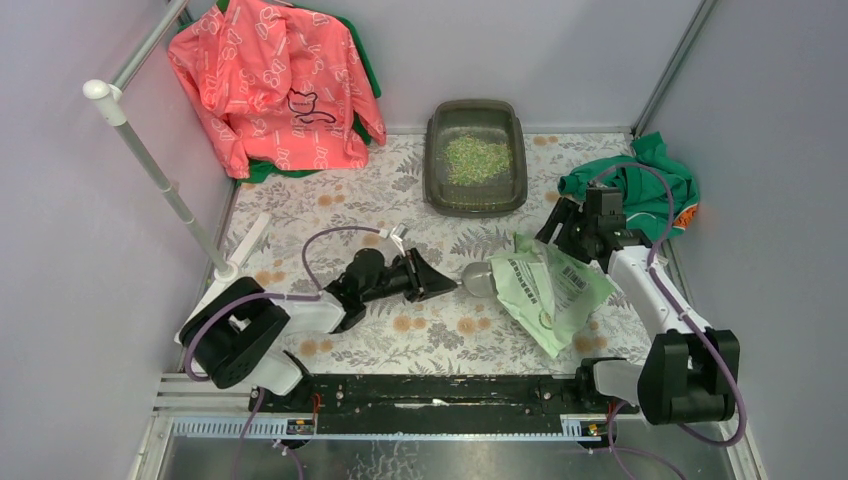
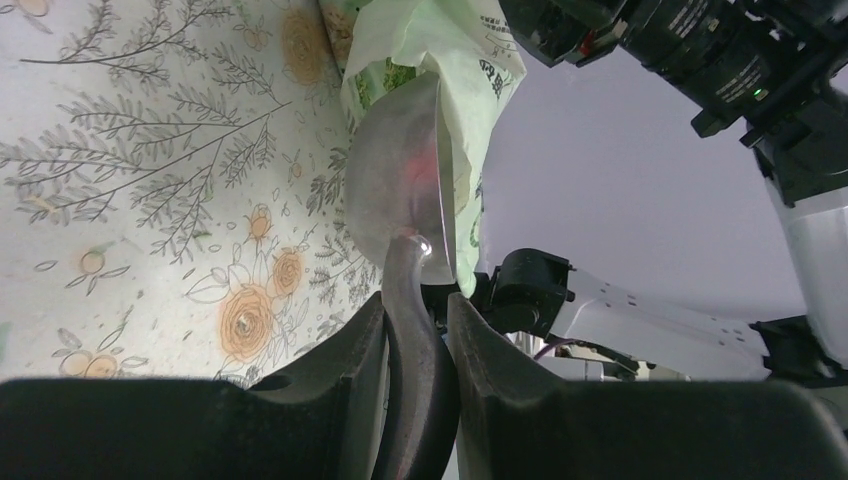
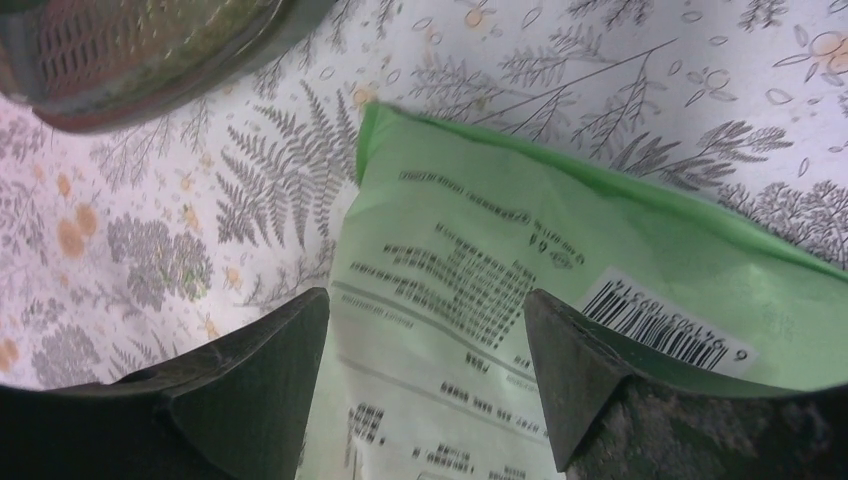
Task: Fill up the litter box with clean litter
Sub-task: 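Scoop the cat litter from the cat litter bag.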
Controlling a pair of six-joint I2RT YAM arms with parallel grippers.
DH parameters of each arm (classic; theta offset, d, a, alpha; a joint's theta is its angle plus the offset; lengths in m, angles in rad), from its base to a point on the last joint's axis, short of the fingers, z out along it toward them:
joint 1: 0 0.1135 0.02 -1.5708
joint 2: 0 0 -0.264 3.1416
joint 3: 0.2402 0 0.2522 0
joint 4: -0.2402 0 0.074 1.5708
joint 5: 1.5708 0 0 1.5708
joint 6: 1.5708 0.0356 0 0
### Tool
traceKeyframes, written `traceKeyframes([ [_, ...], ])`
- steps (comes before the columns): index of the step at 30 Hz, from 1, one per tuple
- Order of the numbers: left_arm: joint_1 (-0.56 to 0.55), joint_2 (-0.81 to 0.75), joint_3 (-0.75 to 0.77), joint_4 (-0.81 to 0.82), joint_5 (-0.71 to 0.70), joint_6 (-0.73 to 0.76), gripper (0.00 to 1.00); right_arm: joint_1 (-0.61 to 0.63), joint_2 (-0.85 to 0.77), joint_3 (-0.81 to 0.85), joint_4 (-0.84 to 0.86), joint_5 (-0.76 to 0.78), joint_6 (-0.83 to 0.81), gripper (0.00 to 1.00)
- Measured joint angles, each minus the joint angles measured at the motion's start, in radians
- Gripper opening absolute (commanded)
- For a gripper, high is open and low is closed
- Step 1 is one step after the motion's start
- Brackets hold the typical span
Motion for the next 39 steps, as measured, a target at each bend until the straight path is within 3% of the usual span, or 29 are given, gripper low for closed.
traceKeyframes([
  [10, -0.143, 0.077, 0.182, -0.209, -0.171, 0.066, 0.0, -0.08, 0.129, 0.012, 0.059, 0.016, 0.008, 0.8],
  [28, -0.239, 0.235, 0.405, -0.413, -0.401, 0.071, 0.0, -0.132, 0.33, 0.083, 0.113, 0.139, 0.002, 0.82],
  [35, -0.241, 0.254, 0.459, -0.455, -0.373, 0.129, 0.0, -0.134, 0.387, 0.095, 0.111, 0.187, -0.015, 0.83],
  [39, -0.227, 0.303, 0.461, -0.378, -0.295, 0.147, 0.0, -0.136, 0.431, 0.106, 0.11, 0.186, -0.025, 0.82],
])
